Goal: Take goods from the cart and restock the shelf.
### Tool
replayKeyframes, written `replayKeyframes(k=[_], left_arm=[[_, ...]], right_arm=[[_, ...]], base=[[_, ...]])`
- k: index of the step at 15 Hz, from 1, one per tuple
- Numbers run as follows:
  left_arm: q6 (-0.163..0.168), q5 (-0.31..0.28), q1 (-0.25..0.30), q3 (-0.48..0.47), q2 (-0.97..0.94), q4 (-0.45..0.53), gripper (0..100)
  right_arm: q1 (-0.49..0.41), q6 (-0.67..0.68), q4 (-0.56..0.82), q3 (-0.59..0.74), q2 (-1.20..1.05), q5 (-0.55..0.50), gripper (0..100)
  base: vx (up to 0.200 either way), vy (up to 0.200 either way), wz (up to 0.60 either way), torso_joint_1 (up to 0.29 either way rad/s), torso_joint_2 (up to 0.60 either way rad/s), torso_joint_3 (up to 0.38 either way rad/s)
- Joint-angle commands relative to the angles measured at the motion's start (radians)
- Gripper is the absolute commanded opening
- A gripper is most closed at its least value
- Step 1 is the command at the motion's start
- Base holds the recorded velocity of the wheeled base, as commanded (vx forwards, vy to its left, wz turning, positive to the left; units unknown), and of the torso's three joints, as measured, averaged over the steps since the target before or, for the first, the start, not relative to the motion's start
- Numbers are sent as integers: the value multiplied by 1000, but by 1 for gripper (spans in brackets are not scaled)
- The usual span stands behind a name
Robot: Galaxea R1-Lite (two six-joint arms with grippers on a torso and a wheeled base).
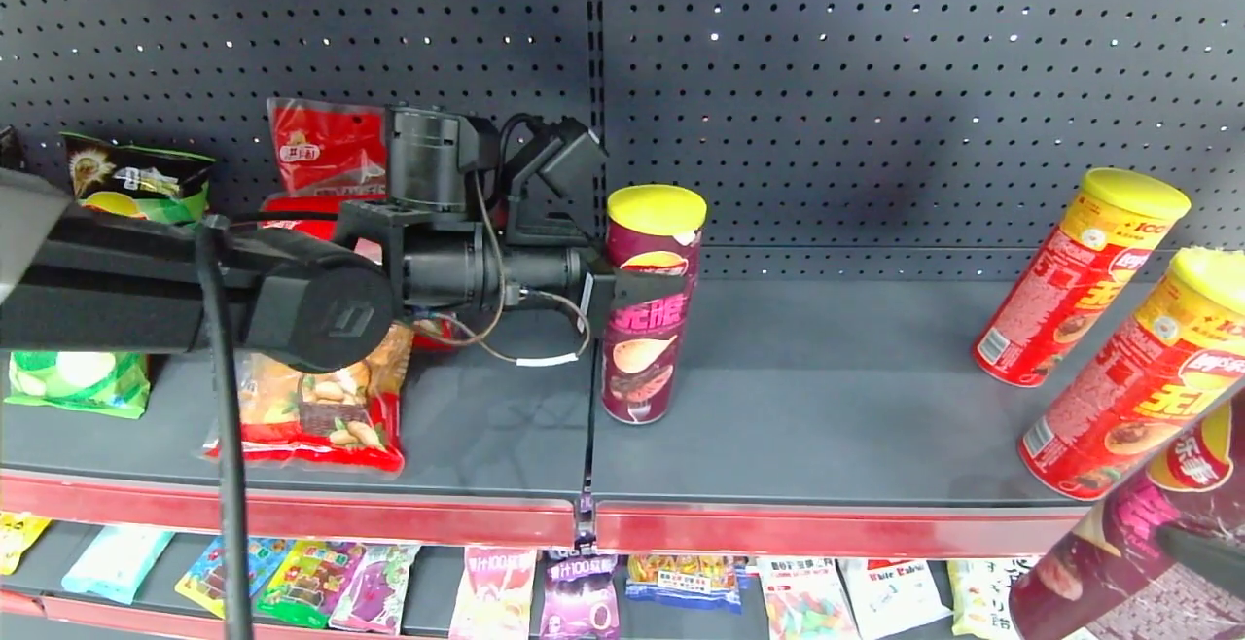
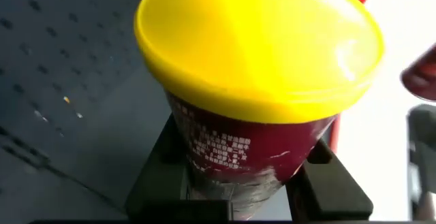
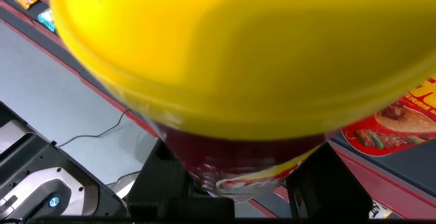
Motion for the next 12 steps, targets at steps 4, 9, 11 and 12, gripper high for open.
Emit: replayKeyframes(k=[4,9,11,12], left_arm=[[-7,4,-41,61,-80,0,0],[-27,11,-89,133,-91,-40,0],[-27,21,-89,158,-96,-51,0],[-27,27,-89,182,-102,-68,0]], right_arm=[[0,-1,0,-3,8,2,0],[0,1,0,-6,11,4,0],[0,-1,0,-8,14,4,0],[0,-1,0,-8,14,4,0]], base=[[0,0,0,0,0,0],[0,0,0,0,0,0],[0,0,0,0,0,0],[0,0,0,0,0,0]])
